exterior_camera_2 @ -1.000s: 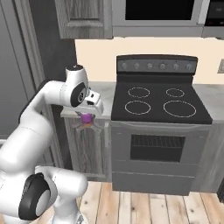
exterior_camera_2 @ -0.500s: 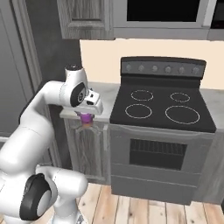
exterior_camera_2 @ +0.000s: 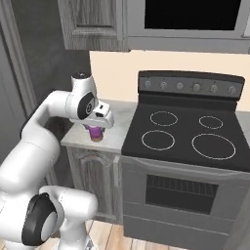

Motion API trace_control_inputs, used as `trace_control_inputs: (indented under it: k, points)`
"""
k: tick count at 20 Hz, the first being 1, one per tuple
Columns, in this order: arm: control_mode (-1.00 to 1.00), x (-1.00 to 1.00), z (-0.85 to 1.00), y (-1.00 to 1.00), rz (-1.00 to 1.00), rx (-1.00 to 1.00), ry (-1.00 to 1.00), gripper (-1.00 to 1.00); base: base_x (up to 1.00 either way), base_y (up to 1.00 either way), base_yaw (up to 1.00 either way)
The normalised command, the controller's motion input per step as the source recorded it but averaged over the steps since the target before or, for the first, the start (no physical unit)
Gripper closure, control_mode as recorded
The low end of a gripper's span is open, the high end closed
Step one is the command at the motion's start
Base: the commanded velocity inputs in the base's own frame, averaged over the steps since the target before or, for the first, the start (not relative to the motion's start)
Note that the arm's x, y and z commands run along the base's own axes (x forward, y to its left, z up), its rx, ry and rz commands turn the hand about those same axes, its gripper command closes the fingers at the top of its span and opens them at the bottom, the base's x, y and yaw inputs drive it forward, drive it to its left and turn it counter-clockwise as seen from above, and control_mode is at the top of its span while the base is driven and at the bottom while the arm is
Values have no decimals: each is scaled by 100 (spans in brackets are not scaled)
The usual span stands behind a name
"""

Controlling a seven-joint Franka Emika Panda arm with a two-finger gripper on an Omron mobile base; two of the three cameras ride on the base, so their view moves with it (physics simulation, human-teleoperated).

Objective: Four empty soda cans are scattered around the kitchen. Gather all the cans and cluster them next to the stove for recycling.

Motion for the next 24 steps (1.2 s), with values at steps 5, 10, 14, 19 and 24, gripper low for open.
trace_control_inputs:
  k: [5, 10, 14, 19, 24]
  points:
    - [100, 0, 0, 0, 0, 0, 0, 100, 52, -27, 9]
    - [100, 0, 0, 0, 0, 0, 0, 100, 43, -31, 9]
    - [100, 0, 0, 0, 0, 0, 0, 100, 39, -33, 9]
    - [100, 0, 0, 0, 0, 0, 0, 100, 37, -35, 8]
    - [100, 0, 0, 0, 0, 0, 0, 100, 37, -32, 8]
